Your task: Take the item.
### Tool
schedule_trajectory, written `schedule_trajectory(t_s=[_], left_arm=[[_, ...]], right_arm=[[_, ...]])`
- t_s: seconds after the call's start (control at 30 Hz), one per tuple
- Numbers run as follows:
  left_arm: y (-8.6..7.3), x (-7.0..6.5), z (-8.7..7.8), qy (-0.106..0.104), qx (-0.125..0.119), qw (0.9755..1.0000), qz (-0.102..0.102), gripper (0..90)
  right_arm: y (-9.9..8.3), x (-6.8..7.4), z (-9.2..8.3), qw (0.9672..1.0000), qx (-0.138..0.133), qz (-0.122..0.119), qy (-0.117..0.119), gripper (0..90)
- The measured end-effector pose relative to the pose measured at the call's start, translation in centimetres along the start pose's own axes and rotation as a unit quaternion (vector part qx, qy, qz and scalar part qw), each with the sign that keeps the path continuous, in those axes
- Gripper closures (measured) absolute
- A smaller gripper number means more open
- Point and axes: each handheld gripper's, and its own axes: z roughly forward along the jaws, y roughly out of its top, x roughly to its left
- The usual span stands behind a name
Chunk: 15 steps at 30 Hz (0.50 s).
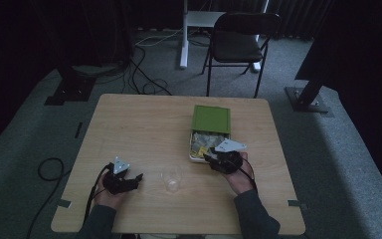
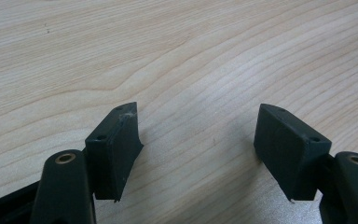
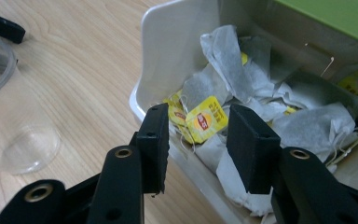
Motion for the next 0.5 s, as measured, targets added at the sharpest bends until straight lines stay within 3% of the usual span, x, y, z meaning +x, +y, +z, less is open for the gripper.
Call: schedule_trajectory(t_s=[0.5], left_arm=[[0.0,0.0,0.0,0.0,0.0,1.0,-0.001,32.1]], right_arm=[[1.9,0.5,0.5,0.9996,-0.02,0.017,-0.009,63.3]])
